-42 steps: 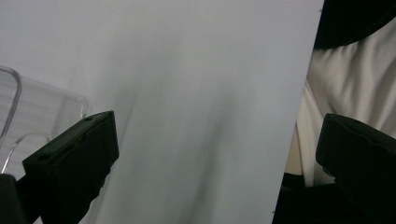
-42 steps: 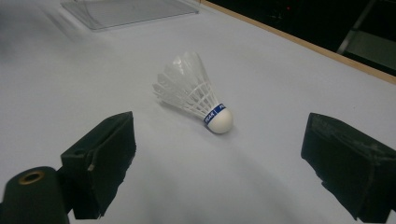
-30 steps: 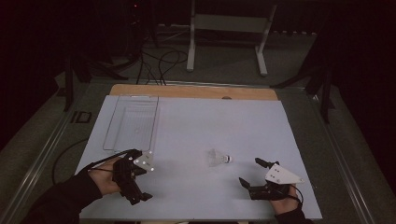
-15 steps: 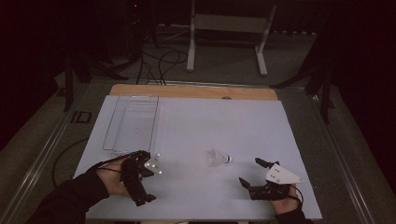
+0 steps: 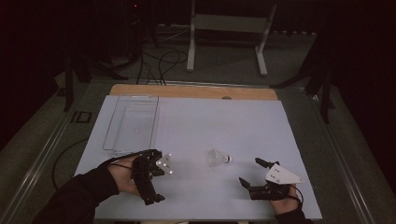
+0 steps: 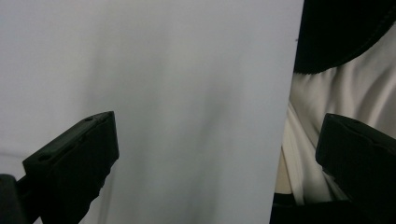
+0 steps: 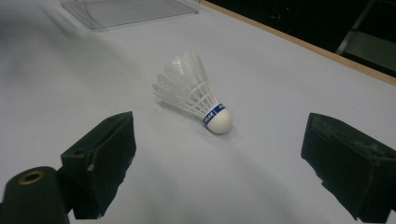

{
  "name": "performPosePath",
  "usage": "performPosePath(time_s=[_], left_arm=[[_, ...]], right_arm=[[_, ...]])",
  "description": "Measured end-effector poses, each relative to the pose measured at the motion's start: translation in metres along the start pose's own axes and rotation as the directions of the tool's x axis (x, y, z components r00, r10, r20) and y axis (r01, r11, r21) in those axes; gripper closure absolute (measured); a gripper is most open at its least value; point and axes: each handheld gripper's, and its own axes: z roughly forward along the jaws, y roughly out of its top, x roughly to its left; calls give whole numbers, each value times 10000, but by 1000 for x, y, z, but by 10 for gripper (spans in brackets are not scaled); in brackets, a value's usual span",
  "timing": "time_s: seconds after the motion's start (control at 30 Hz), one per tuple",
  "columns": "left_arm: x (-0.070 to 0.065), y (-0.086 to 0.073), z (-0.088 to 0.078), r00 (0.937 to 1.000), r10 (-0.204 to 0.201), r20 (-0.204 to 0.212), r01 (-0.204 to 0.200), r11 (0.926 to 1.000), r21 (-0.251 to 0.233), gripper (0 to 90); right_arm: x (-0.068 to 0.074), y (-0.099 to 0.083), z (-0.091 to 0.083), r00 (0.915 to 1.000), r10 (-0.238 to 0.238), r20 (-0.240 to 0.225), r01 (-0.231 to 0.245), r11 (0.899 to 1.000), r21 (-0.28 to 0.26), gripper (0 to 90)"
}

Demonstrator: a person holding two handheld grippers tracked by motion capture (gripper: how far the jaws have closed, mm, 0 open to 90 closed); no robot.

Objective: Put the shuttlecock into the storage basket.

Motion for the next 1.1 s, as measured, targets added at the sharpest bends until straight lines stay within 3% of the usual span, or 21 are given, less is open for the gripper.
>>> performPosePath(time_s=[0.4, 0.83, 1.1], left_arm=[[3, 20, 9, 9982, 273, 527, -286, 9993, 239, 2], [5, 42, 13, 9944, 798, 686, -816, 9964, 238, 2], [7, 55, 16, 9939, 915, 623, -930, 9955, 207, 2]], right_arm=[[0, 0, 0, 10000, -19, 1, 19, 10000, 3, 98], [0, 0, 0, 10000, -35, 6, 35, 10000, 4, 98], [0, 0, 0, 10000, -21, 5, 21, 10000, 13, 98]])
